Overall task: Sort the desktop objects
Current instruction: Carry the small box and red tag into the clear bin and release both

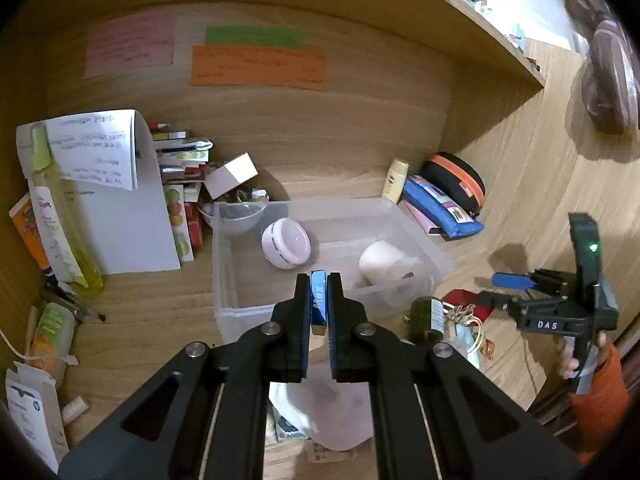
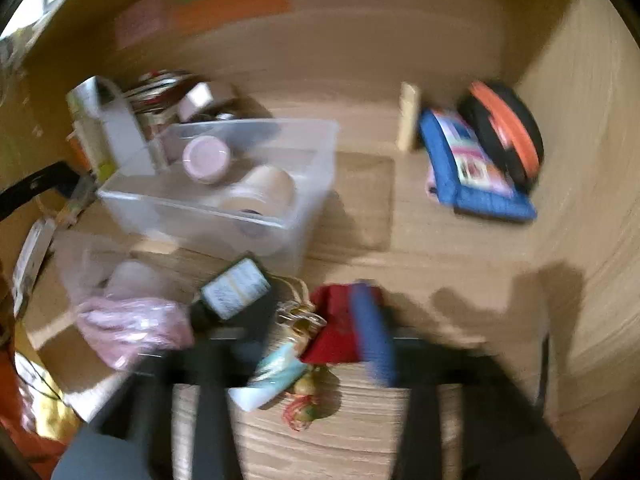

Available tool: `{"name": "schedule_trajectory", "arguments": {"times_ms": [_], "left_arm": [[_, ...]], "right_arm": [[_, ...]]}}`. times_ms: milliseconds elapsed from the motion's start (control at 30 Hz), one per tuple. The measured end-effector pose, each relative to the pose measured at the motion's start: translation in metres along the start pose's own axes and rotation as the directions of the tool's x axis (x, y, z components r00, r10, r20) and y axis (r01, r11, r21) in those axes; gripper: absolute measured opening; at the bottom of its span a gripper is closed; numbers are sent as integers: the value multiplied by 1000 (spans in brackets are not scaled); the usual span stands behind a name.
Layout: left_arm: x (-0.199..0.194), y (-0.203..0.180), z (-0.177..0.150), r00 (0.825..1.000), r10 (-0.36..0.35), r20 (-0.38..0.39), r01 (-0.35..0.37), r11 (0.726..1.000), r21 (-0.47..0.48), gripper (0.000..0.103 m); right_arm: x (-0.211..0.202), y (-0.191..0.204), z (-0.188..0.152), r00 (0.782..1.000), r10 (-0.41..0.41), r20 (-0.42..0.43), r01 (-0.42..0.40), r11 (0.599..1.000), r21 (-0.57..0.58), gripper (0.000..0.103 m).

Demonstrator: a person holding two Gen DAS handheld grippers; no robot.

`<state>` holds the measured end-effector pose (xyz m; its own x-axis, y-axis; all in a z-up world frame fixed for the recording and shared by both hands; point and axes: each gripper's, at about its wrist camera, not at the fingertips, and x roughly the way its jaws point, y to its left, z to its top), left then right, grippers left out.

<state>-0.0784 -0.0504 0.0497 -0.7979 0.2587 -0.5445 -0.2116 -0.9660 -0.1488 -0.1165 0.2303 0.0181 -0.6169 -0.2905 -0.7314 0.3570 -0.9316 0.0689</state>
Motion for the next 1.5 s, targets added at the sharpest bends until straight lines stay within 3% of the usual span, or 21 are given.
{"name": "schedule_trajectory", "arguments": {"times_ms": [33,200,333,433,500,567,867,1200,1500], "left_arm": [[1,1,1,1000,0,2,0,1000,-2,6],[9,6,4,1000,1,-9,-1,1000,-7,6],[17,10,4,1000,-1,-21,0,1000,-21,6],[25,15,6,999,0,-37,-1,1000,-29,6],[31,18,8,999,9,-46,-10,999,-31,6],[35,23,10,999,9,-49,-10,999,-35,6],[52,39,22,998,25,-60,-28,998,-52,6],[80,49,23,995,15,-103,-22,997,-71,6],[97,49,23,991,4,-134,-11,999,-51,6]], "right_arm": [[4,-7,-3,1000,-5,2,5,999,33,72],[25,-22,-9,996,57,-71,-51,995,88,73],[51,-15,-13,987,50,-151,-44,998,43,75],[62,-11,-15,988,25,-153,-23,1000,14,74],[65,-11,-14,989,13,-147,-13,1000,5,65],[66,-13,-13,992,18,-127,-18,1000,6,31],[41,-15,-8,1000,1,5,-1,1000,7,20],[3,-8,23,992,17,126,-17,1000,-3,20],[9,29,63,982,90,169,-79,995,-67,20]]}}
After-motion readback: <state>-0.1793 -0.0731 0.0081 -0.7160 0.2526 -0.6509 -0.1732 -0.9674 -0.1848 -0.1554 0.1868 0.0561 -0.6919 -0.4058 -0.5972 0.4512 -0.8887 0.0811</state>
